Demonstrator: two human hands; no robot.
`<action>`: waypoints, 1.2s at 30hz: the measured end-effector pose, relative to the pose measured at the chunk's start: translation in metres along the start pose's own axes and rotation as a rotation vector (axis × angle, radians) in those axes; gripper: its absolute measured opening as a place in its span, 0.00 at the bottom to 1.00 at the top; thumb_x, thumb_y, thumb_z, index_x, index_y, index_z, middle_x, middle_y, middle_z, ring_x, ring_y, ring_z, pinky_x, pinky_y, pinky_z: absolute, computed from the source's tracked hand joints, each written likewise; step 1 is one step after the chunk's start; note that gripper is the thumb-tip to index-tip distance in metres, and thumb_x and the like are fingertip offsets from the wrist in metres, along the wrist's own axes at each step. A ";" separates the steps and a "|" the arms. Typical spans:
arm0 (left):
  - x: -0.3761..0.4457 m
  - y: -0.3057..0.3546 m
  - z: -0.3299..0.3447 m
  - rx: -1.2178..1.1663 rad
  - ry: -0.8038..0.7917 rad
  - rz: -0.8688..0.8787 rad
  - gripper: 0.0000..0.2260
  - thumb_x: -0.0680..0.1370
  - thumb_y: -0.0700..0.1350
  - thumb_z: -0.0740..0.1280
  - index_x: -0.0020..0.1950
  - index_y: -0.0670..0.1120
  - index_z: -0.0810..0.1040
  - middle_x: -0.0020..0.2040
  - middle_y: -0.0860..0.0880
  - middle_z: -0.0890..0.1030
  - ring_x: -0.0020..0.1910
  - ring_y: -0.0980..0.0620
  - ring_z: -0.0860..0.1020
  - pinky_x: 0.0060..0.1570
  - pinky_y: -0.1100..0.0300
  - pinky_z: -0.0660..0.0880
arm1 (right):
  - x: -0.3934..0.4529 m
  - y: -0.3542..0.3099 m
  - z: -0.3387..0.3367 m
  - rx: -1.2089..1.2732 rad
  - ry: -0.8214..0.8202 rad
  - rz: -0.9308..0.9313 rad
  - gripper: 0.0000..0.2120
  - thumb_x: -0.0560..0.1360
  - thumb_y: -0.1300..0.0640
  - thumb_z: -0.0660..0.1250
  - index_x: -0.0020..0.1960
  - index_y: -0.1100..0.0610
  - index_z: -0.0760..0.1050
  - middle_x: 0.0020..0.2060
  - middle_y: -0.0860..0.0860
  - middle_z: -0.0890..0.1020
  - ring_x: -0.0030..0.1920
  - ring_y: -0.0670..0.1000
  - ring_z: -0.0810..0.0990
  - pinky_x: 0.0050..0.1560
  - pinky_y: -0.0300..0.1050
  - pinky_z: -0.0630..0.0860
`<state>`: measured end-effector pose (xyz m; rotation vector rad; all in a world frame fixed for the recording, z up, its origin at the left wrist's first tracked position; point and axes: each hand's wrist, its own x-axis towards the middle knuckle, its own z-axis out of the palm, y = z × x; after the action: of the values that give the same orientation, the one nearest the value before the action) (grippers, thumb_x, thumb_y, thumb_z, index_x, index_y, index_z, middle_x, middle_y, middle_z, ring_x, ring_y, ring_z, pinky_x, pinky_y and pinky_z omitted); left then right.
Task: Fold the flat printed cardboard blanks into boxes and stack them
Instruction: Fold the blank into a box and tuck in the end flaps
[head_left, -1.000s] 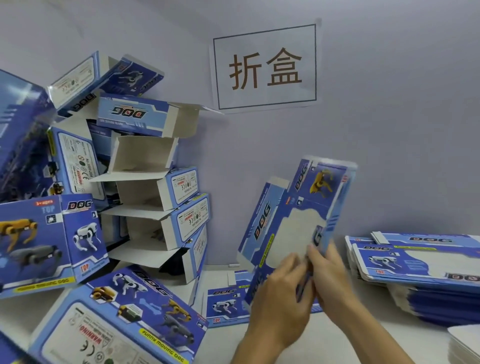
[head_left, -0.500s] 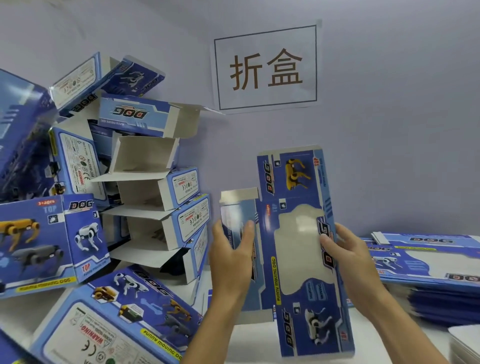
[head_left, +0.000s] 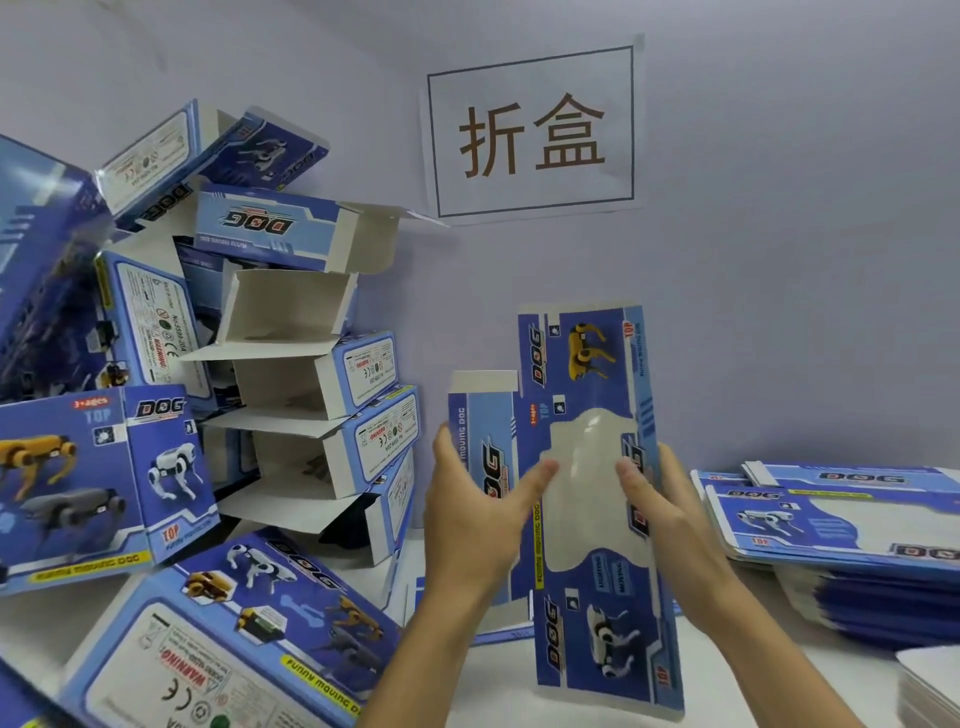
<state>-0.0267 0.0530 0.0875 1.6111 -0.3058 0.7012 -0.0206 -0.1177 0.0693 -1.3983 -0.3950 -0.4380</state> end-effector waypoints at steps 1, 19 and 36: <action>0.002 -0.002 -0.002 -0.022 0.041 -0.012 0.30 0.70 0.59 0.73 0.67 0.55 0.67 0.56 0.65 0.76 0.58 0.61 0.78 0.44 0.73 0.77 | 0.001 0.000 -0.003 0.003 0.070 0.006 0.10 0.80 0.47 0.62 0.59 0.48 0.73 0.48 0.50 0.84 0.46 0.49 0.85 0.37 0.45 0.82; -0.014 -0.010 0.015 0.312 -0.253 0.516 0.23 0.72 0.26 0.67 0.48 0.56 0.73 0.58 0.55 0.80 0.58 0.63 0.76 0.50 0.75 0.73 | 0.003 -0.045 0.005 0.375 -0.208 0.260 0.20 0.72 0.50 0.72 0.53 0.66 0.81 0.53 0.68 0.82 0.51 0.65 0.84 0.46 0.57 0.83; -0.021 -0.016 0.019 0.396 -0.310 0.153 0.28 0.79 0.64 0.58 0.75 0.61 0.53 0.72 0.60 0.62 0.71 0.60 0.63 0.63 0.64 0.68 | -0.004 -0.023 0.027 0.042 -0.099 0.307 0.15 0.83 0.50 0.58 0.63 0.54 0.77 0.50 0.51 0.87 0.49 0.49 0.86 0.46 0.45 0.83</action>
<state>-0.0288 0.0332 0.0615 2.0962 -0.5463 0.6534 -0.0363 -0.0929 0.0900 -1.4151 -0.2621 -0.1092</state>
